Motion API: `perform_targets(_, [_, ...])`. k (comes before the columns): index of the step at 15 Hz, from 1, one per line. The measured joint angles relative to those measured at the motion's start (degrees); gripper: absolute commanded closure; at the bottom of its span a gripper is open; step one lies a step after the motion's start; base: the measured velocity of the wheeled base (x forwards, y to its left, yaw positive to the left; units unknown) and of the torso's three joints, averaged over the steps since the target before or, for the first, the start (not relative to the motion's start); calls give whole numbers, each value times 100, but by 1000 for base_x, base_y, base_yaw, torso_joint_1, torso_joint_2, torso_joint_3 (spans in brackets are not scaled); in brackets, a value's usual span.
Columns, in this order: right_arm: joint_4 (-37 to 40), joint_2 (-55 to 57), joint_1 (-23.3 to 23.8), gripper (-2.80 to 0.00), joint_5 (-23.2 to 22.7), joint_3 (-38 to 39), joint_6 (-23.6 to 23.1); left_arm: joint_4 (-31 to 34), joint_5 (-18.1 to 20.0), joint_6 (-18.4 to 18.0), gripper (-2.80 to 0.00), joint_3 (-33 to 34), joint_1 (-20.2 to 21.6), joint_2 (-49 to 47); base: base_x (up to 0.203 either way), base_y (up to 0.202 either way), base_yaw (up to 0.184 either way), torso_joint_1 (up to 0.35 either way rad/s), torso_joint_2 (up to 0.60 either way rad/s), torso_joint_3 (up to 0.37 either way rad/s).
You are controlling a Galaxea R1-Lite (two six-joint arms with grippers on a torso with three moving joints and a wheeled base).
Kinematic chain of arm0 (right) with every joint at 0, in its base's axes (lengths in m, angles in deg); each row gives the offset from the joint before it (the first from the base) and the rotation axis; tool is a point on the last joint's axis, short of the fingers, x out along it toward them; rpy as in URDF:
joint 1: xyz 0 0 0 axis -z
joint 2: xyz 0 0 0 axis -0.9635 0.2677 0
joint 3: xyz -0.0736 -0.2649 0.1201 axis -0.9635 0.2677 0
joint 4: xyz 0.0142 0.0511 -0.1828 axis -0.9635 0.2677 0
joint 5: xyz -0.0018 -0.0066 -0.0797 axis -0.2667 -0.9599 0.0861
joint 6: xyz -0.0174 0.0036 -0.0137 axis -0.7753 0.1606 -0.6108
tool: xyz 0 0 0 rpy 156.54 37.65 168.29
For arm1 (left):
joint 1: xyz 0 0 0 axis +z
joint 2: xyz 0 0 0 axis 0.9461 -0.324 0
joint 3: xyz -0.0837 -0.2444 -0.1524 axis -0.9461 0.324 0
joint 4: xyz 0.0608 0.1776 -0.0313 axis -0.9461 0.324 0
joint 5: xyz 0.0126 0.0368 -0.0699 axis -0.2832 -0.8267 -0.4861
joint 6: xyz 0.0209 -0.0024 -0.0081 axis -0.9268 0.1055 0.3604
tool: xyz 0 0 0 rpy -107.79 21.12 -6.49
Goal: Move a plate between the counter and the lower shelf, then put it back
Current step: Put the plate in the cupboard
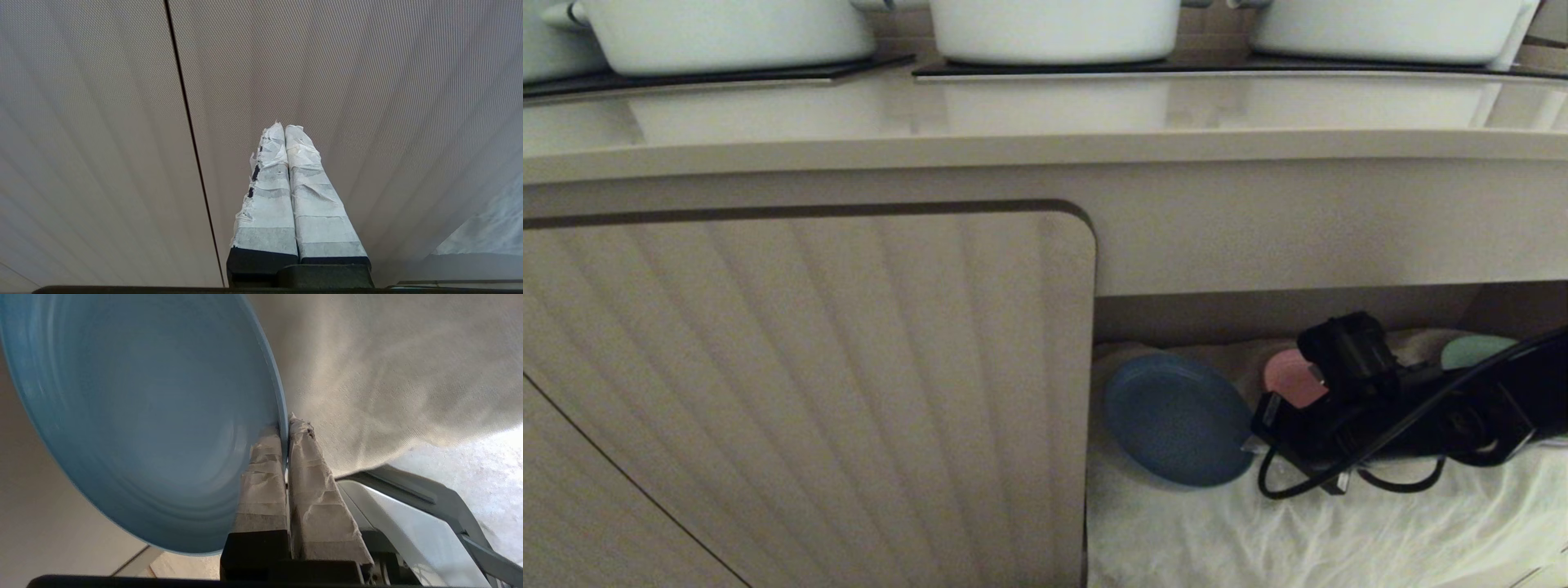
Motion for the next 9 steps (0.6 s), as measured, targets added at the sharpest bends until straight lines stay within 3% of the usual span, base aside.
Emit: perform_targets(9, [44, 298, -3, 0, 165, -292, 66, 0, 1, 0, 0, 0, 0, 0, 0, 0, 0, 0, 0, 0])
